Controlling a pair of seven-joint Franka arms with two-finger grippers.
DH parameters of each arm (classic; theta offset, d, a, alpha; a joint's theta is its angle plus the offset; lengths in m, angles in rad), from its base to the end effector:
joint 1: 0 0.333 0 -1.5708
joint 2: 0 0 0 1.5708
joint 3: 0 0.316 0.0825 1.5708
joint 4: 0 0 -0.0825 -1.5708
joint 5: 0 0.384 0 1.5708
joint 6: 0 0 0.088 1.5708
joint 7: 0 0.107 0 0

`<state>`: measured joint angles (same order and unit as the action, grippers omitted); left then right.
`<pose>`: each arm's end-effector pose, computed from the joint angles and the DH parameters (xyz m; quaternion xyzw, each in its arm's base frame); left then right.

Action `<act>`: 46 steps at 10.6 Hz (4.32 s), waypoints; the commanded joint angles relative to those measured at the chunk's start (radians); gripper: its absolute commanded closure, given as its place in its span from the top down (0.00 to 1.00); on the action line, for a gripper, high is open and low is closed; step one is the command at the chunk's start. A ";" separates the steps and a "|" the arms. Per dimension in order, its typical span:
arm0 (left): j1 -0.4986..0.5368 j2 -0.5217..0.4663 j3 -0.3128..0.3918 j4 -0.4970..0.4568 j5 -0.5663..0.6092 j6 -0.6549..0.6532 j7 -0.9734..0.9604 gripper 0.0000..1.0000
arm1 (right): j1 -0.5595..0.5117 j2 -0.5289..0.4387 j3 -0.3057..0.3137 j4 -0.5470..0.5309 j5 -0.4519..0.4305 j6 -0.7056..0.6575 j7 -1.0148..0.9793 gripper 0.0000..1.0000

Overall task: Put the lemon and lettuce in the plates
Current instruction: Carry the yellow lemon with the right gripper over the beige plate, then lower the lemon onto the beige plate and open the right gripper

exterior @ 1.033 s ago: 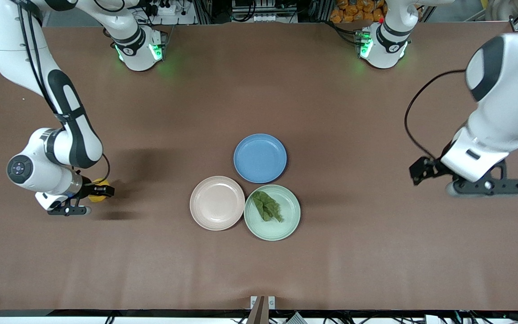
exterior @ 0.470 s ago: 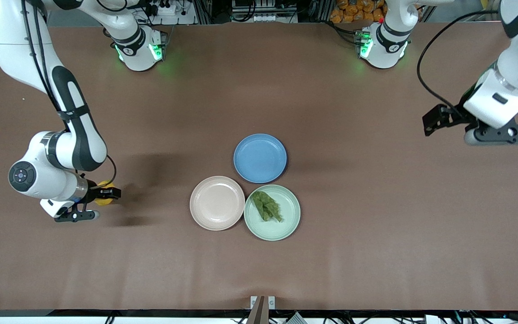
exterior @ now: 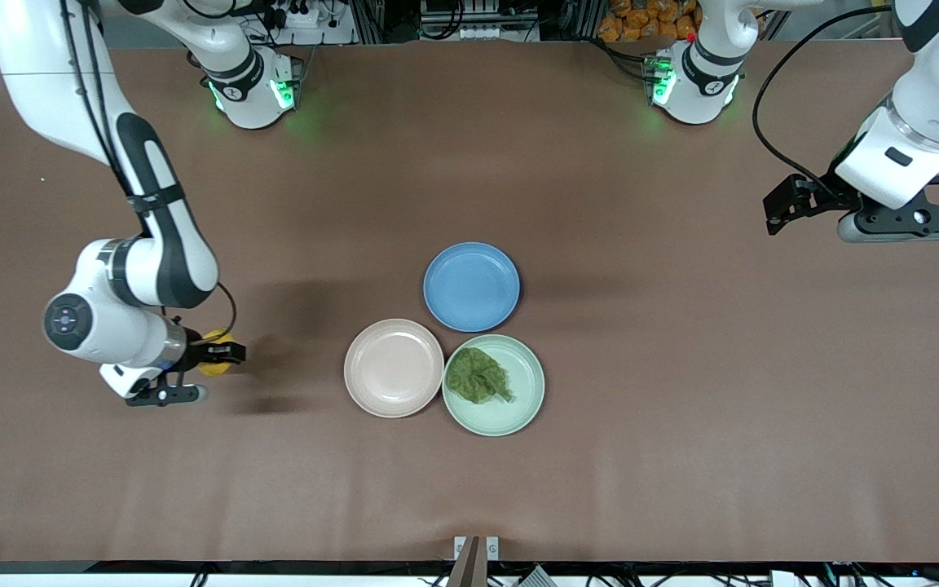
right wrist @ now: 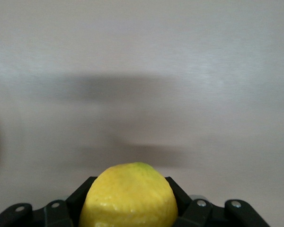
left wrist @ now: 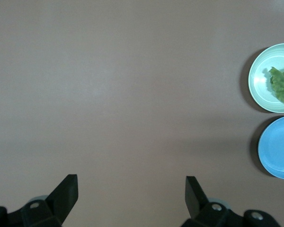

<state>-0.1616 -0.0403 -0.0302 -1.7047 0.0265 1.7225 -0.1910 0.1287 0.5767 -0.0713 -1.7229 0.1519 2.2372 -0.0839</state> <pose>0.5441 -0.1035 0.5966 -0.9995 0.0020 -0.0311 0.0080 0.6627 0.0469 0.2474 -0.9984 -0.0270 0.0293 0.0390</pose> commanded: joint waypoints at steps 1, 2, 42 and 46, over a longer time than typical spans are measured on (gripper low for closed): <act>0.014 -0.037 0.001 -0.032 0.006 0.032 0.030 1.00 | 0.090 0.034 -0.002 0.058 0.014 -0.017 0.107 0.57; 0.014 -0.024 0.001 -0.001 0.036 0.032 0.033 1.00 | 0.126 0.044 -0.002 0.072 0.014 -0.016 0.157 0.57; 0.074 0.026 0.006 0.057 -0.005 0.023 0.093 1.00 | 0.249 0.284 0.035 0.482 0.195 -0.124 0.230 1.00; 0.073 0.026 0.004 0.057 -0.003 0.023 0.090 1.00 | 0.190 0.266 0.030 0.529 0.186 -0.257 0.202 1.00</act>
<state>-0.0932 -0.0117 -0.0242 -1.6549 0.0416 1.7548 -0.1342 0.3486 0.8527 -0.0454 -1.2154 0.3314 2.0299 0.1429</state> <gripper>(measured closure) 0.000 0.000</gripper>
